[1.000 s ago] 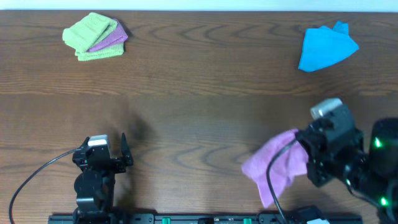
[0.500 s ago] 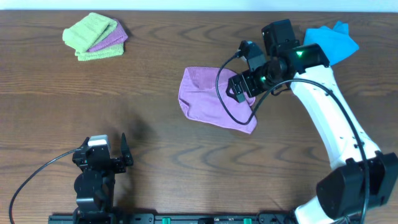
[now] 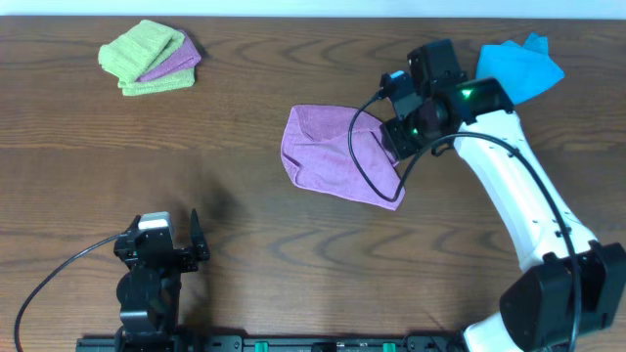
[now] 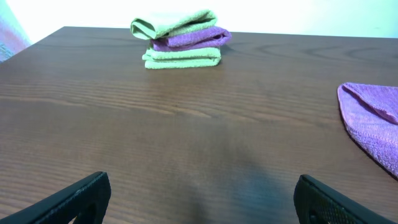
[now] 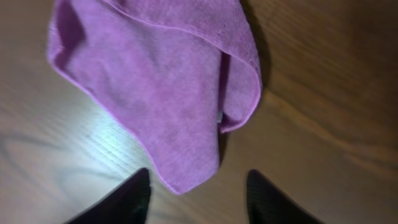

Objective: Fold the cloth
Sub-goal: 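Drag the purple towel across the table with the right gripper to spread it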

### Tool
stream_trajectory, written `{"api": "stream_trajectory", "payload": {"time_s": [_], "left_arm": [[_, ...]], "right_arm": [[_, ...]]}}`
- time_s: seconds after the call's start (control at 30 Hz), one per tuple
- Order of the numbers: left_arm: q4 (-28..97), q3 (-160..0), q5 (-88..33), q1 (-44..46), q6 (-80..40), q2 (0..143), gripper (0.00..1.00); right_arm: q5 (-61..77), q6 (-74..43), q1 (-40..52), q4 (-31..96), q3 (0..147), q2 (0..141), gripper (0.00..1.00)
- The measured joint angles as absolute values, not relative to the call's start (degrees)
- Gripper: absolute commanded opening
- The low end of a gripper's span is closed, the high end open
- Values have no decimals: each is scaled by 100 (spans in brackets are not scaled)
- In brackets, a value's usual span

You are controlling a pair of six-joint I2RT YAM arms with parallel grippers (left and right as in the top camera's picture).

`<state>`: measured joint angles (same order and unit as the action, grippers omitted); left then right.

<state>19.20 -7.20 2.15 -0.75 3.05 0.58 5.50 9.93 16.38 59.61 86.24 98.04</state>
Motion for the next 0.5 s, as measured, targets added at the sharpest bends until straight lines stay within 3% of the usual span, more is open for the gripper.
{"api": "stream_trajectory", "payload": {"time_s": [0.5], "left_arm": [[1922,-720,215,-75,305,58,95]], "right_arm": [[438,1013,1002,4228,6997,9870,56]]}}
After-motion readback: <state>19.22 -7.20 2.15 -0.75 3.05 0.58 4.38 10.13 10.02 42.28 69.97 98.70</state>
